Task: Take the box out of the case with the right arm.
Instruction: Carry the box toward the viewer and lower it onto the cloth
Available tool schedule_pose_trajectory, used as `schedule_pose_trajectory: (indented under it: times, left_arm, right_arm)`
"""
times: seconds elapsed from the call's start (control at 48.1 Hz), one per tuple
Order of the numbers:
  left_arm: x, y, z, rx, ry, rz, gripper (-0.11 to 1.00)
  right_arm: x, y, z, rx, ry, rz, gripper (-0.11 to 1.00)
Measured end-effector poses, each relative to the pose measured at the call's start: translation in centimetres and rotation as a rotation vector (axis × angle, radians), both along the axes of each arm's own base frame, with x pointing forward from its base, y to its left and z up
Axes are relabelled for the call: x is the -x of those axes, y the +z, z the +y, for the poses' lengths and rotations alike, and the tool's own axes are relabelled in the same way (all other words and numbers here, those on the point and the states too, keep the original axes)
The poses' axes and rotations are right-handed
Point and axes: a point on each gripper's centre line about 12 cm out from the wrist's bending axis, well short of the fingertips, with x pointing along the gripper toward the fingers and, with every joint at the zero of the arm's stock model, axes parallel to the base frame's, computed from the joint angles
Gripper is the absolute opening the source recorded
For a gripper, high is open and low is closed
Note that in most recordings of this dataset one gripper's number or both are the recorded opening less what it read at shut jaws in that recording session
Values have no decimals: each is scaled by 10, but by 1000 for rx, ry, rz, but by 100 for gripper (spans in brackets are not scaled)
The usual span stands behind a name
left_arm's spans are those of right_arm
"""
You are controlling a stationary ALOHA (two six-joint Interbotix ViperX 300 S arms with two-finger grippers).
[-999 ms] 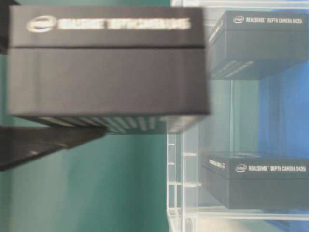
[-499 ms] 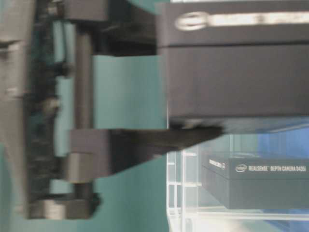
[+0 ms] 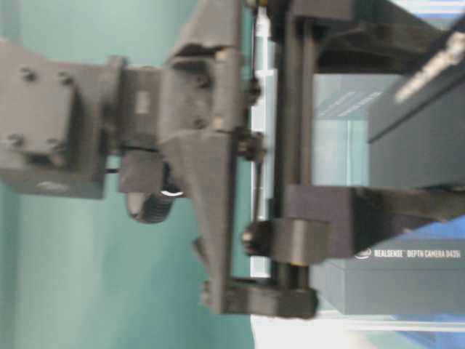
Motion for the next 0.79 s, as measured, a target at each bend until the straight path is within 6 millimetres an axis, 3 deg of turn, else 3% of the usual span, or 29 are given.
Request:
schedule_pose_trajectory:
  times: [0.437, 0.624, 0.791]
  left_arm:
    - [0, 0, 0, -2, -1, 3, 0]
    - [0, 0, 0, -2, -1, 1, 0]
    - [0, 0, 0, -2, -1, 0, 0]
  right_arm:
    - [2, -8, 0, -3, 2, -1, 66]
    - [2, -8, 0, -2, 2, -1, 92]
    - [3, -8, 0, -4, 3, 0, 92]
